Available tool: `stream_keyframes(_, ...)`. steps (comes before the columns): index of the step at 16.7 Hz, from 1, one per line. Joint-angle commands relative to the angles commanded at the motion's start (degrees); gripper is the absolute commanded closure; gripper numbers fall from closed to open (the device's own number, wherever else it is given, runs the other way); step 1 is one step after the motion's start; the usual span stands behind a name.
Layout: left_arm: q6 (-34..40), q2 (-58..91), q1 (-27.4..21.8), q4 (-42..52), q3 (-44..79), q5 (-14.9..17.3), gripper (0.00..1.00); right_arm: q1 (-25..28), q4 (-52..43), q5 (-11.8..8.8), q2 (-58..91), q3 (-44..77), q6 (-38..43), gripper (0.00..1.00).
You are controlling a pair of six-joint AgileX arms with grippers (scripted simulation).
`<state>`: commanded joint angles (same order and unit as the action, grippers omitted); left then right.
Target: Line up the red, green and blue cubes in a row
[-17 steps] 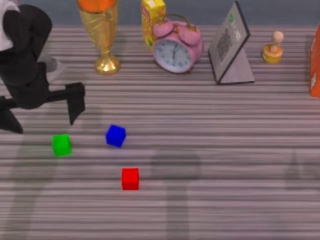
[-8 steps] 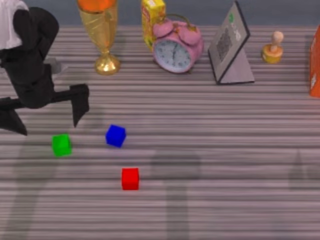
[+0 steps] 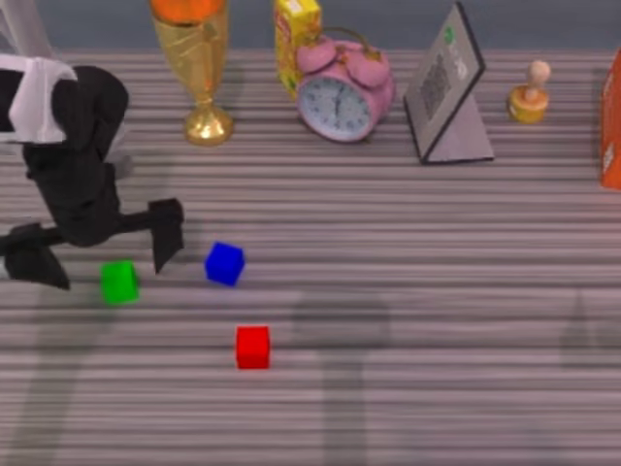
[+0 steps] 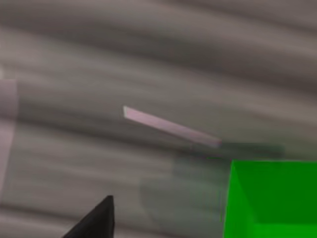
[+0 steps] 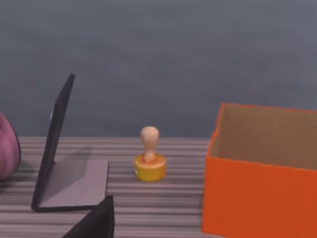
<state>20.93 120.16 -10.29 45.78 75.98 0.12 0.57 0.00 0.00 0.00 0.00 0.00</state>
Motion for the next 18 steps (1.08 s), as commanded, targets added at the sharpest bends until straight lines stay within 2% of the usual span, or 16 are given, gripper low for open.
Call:
stream_keyframes(3, -0.02, 1.92, -0.01, -4.06, -2.15, 0.02, 0.0, 0.0, 0.0, 0.0, 0.0, 0.0, 0.0, 0.0)
stream_keyframes(7, -0.02, 2.05, -0.01, -4.3, -2.29, 0.02, 0.0, 0.0, 0.0, 0.0, 0.0, 0.0, 0.0, 0.0)
stream_keyframes(18, -0.02, 2.05, -0.01, -4.3, -2.29, 0.02, 0.83, 0.0, 0.0, 0.0, 0.0, 0.0, 0.0, 0.0)
